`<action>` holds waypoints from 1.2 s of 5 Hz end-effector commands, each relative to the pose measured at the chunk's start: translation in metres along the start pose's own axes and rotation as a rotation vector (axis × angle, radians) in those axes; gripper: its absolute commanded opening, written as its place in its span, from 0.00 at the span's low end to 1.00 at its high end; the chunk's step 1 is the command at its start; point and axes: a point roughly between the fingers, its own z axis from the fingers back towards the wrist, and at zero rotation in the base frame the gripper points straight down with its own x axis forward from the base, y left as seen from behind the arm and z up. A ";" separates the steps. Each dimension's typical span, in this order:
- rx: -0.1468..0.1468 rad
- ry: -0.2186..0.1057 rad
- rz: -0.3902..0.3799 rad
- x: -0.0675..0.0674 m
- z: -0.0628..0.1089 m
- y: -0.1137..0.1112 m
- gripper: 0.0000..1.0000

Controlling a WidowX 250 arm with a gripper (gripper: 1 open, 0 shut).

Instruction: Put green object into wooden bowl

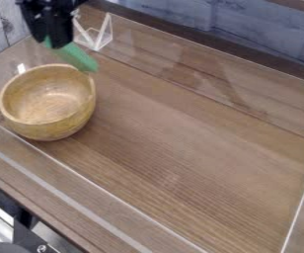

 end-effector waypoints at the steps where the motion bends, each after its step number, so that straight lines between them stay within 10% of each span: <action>1: 0.038 -0.024 0.017 -0.004 -0.004 0.026 0.00; 2: 0.037 -0.006 0.027 -0.007 -0.025 0.050 0.00; 6: 0.022 -0.001 0.133 -0.008 -0.018 0.056 0.00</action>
